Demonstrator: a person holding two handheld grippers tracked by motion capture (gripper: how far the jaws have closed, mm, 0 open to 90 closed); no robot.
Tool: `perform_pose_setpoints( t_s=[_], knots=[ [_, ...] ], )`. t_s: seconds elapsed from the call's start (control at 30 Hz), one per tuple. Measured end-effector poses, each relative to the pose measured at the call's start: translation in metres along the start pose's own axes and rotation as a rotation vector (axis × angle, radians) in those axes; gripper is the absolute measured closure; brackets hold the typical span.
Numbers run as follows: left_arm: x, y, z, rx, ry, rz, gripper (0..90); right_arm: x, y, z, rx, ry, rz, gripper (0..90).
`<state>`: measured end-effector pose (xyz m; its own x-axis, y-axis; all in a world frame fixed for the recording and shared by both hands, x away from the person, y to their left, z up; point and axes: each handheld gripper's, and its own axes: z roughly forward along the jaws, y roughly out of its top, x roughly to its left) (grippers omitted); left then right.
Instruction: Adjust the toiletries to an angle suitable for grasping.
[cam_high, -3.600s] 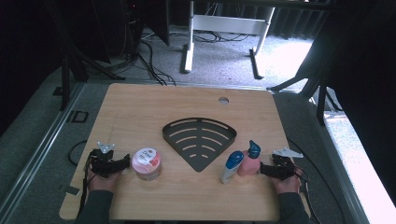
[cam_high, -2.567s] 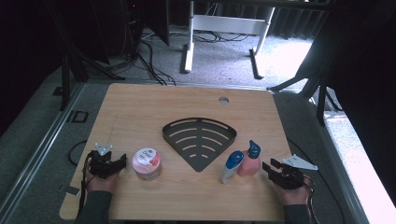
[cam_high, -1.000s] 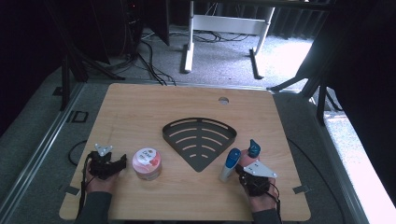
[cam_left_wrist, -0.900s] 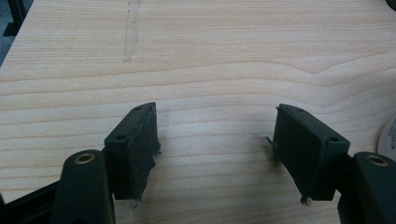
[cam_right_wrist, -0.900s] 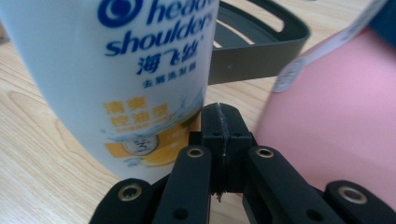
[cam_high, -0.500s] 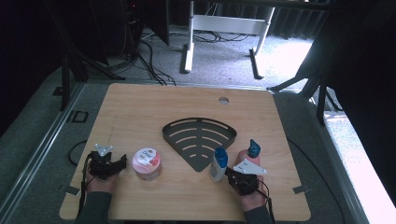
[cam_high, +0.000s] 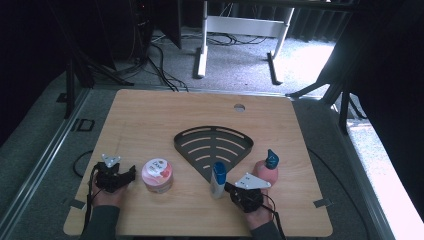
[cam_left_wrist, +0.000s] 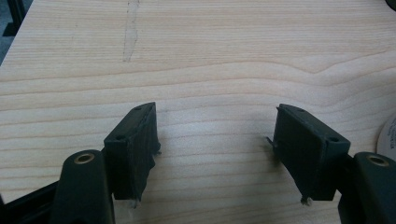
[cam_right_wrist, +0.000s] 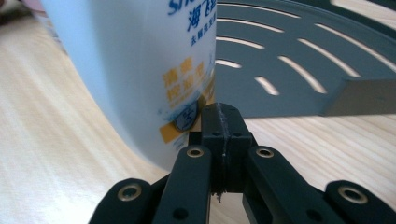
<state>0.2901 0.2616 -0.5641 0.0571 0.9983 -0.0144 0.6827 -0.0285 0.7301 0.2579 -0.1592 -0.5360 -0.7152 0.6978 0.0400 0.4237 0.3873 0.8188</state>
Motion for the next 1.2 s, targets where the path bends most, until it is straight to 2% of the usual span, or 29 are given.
perform_pose_setpoints(
  t_s=[0.13,0.33,0.47,0.63,0.73,0.8,0.97,1.2],
  knots=[
    [0.0,0.0,0.0,0.0,-0.001,0.001,31.1,0.012,0.002,0.01,0.007,0.034,-0.013,90.0],
    [0.0,0.0,0.0,0.001,-0.002,0.001,30.9,0.022,0.005,0.014,0.005,0.069,-0.034,90.0],
    [0.0,0.0,0.0,0.001,-0.003,0.002,30.9,0.031,0.007,0.005,0.002,0.097,-0.045,90.0],
    [0.0,0.0,0.0,0.001,-0.002,0.002,30.9,0.045,0.008,-0.011,-0.015,0.147,-0.081,89.6],
    [0.0,0.0,0.0,0.002,-0.003,0.003,30.9,0.052,0.009,-0.012,-0.016,0.147,-0.114,88.8],
    [0.0,0.0,0.0,0.002,-0.003,0.004,30.7,0.053,0.009,-0.009,-0.012,0.157,-0.119,88.9],
    [0.0,0.0,0.0,0.003,-0.004,0.005,30.6,0.053,0.01,-0.002,-0.01,0.143,-0.134,89.1],
    [0.0,0.0,0.0,0.003,-0.003,0.005,30.6,0.043,0.014,0.012,0.001,0.133,-0.131,89.2]
  ],
)
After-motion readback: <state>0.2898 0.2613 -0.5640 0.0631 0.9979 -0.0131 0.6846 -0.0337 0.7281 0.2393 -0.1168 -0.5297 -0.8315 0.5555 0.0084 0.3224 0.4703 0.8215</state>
